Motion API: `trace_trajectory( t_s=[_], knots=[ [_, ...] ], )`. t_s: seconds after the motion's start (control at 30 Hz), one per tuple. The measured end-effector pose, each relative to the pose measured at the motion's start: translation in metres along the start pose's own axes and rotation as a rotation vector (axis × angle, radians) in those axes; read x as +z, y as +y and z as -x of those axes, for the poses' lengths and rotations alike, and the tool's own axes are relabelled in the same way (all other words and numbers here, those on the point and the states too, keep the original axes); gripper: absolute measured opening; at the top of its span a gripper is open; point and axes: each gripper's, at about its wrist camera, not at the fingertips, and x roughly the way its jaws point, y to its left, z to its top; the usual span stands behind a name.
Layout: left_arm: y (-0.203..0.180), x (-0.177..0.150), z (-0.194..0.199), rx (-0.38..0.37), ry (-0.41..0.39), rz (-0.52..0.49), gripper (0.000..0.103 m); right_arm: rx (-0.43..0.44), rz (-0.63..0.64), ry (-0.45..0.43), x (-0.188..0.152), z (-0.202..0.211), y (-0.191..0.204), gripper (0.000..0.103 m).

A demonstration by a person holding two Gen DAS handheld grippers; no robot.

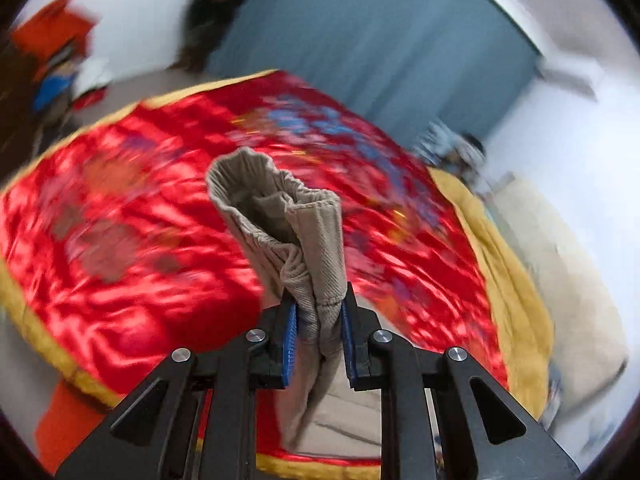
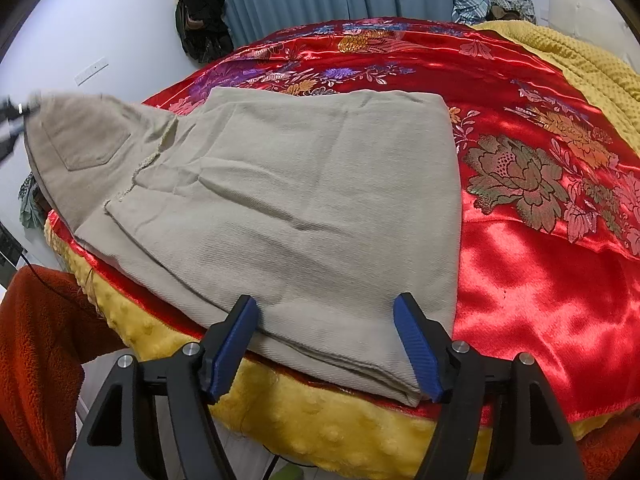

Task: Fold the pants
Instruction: 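Pinch the elastic waistband with the left tool and lift it, then fold the waistband over the trouser stack with the left tool and release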

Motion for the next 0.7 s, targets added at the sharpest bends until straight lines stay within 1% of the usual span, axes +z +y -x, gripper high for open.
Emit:
trace_trajectory(
  t_s=[0.07, 0.1, 0.17, 0.2, 0.27, 0.3, 0.33, 0.4, 0.47, 0.5, 0.53, 0.57, 0.6, 0.67, 0.7],
  knots=[
    [-0.041, -0.007, -0.008, -0.039, 0.020, -0.088, 0.017, 0.008, -0.003, -0.002, 0.000, 0.001, -0.001, 0.071],
    [-0.065, -0.014, -0.016, -0.060, 0.036, -0.139, 0.017, 0.012, -0.005, -0.004, 0.000, 0.001, -0.002, 0.071],
    [-0.097, -0.029, -0.028, -0.083, 0.057, -0.215, 0.017, 0.025, -0.012, -0.013, 0.001, 0.004, -0.003, 0.072],
    [-0.118, -0.041, -0.041, -0.092, 0.082, -0.264, 0.017, 0.032, -0.017, -0.018, 0.000, 0.006, -0.003, 0.073],
    [-0.141, -0.061, -0.062, -0.109, 0.133, -0.307, 0.017, 0.050, -0.035, -0.028, 0.002, 0.009, -0.006, 0.073],
    [-0.155, -0.078, -0.080, -0.118, 0.173, -0.333, 0.017, 0.057, -0.042, -0.031, 0.002, 0.011, -0.007, 0.073],
    [-0.163, -0.089, -0.092, -0.117, 0.199, -0.351, 0.017, 0.065, -0.051, -0.034, 0.002, 0.012, -0.008, 0.073],
    [-0.179, -0.123, -0.127, -0.094, 0.274, -0.408, 0.018, 0.084, -0.073, -0.041, 0.003, 0.017, -0.011, 0.073],
    [-0.191, -0.149, -0.155, -0.065, 0.338, -0.453, 0.023, 0.099, -0.090, -0.052, 0.002, 0.021, -0.014, 0.072],
    [-0.195, -0.160, -0.168, -0.053, 0.384, -0.475, 0.028, 0.104, -0.093, -0.053, 0.002, 0.023, -0.014, 0.072],
    [-0.200, -0.174, -0.183, -0.023, 0.439, -0.503, 0.030, 0.108, -0.096, -0.055, 0.002, 0.024, -0.015, 0.072],
    [-0.204, -0.183, -0.191, 0.008, 0.470, -0.535, 0.034, 0.109, -0.098, -0.058, 0.002, 0.025, -0.016, 0.072],
    [-0.210, -0.187, -0.190, 0.008, 0.478, -0.552, 0.042, 0.109, -0.100, -0.060, 0.002, 0.026, -0.017, 0.072],
    [-0.215, -0.183, -0.176, -0.049, 0.468, -0.543, 0.048, 0.110, -0.108, -0.072, 0.002, 0.031, -0.019, 0.072],
    [-0.215, -0.175, -0.164, -0.081, 0.452, -0.527, 0.057, 0.106, -0.115, -0.084, 0.002, 0.034, -0.021, 0.072]
  ],
)
